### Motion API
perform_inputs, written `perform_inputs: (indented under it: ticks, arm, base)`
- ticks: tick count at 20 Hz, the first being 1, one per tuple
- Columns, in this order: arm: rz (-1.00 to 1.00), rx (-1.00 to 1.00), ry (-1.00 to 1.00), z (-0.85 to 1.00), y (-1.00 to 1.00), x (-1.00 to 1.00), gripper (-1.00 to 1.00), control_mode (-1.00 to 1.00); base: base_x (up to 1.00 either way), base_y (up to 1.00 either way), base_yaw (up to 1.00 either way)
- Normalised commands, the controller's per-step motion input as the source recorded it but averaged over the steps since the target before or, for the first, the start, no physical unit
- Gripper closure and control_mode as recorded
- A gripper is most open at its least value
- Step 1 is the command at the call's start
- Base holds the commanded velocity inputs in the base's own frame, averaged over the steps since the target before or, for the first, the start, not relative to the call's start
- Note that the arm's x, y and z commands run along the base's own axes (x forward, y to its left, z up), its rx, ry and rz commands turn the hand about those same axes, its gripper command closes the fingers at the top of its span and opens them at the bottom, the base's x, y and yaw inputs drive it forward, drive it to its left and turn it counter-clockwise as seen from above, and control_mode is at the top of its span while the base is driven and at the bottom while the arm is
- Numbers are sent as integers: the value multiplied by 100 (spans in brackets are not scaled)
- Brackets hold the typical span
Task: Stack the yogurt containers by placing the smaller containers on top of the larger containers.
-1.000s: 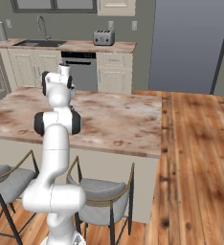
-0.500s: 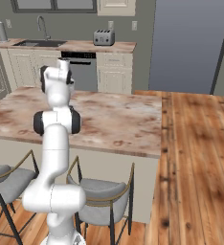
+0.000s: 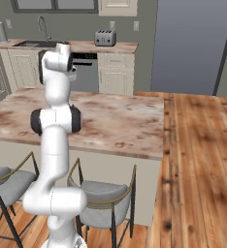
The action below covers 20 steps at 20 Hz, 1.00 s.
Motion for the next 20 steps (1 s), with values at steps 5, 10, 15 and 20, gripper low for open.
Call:
perform_inputs:
  ticks: [5, 10, 15, 20]
  arm:
    - [0, 11, -18, 24, -72, -97, -100, -100]
    - [0, 9, -15, 2, -69, -100, -100, -100]
    - [0, 9, -11, 0, -59, -100, -100, -100]
    - [0, 7, -4, 0, -48, -100, -100, -100]
  base:
    - [0, 0, 0]
    - [0, 0, 0]
    - [0, 0, 0]
    - [0, 0, 0]
